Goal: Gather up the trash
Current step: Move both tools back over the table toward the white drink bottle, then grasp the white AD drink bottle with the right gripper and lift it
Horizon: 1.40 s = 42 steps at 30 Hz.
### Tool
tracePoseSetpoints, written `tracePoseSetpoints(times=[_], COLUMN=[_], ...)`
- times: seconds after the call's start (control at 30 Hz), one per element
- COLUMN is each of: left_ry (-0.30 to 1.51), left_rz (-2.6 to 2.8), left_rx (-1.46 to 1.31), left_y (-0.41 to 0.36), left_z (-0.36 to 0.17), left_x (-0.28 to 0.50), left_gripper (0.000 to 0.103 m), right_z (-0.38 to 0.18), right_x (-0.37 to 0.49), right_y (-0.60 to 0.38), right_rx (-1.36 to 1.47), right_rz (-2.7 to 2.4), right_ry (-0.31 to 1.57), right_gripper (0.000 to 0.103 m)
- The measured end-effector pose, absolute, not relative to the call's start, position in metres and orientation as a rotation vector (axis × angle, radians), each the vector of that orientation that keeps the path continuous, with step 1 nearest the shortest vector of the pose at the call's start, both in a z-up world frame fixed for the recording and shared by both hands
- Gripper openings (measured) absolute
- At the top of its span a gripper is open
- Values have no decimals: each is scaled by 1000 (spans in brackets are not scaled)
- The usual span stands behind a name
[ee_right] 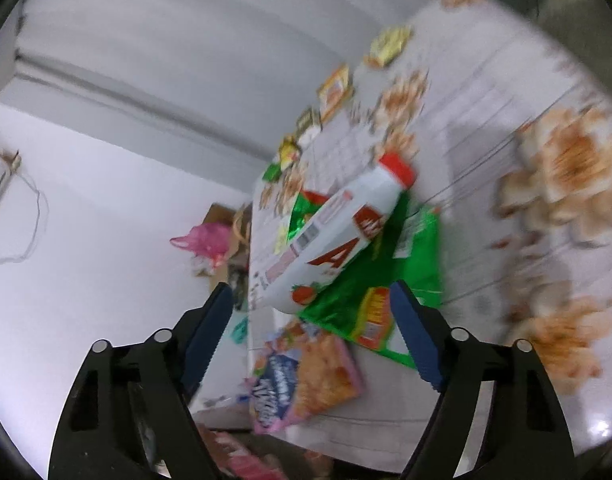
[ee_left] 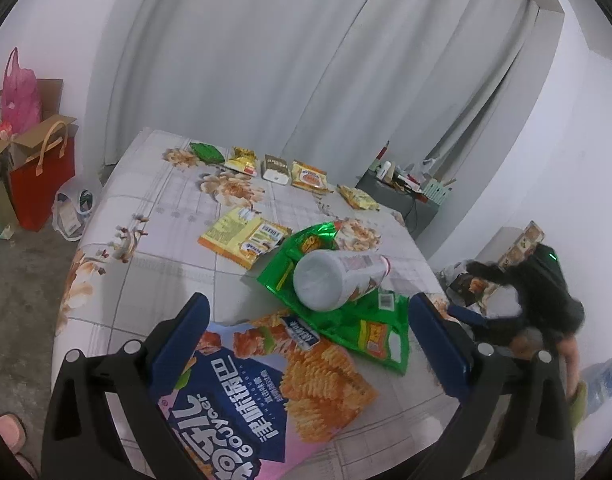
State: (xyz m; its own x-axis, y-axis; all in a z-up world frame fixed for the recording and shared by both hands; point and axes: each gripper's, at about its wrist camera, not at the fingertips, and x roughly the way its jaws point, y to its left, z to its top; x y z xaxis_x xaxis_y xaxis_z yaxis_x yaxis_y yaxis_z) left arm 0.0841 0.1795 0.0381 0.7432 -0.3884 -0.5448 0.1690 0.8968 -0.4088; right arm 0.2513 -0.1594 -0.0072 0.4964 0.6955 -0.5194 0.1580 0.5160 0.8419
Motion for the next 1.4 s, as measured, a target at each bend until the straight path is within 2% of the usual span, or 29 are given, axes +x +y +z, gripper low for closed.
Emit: tracePoseSetpoints(times=[0.43,0.83,0.87,1.0,1.4], left_ry=[718,738,738,758,834], left_rz=[-326,-330,-329,-325,-280], left_rx=[-355,-378,-378,-377,-342], left_y=[181,186,186,188,180], left_z=[15,4,4,-1,-16], left_x=[98,100,100,103,112], left_gripper=[97,97,97,97,97], right_z=[-81,-94,-95,-101,-115], right_x=[328,331,329,323,299], right_y=[-119,-126,-128,-138,-163], right_rx=[1246,1357,1371,1457,1600], right_rz=[289,340,343,374,503], right_ry=[1263,1215,1209,1180,1129], right_gripper=[67,61,57,53,51])
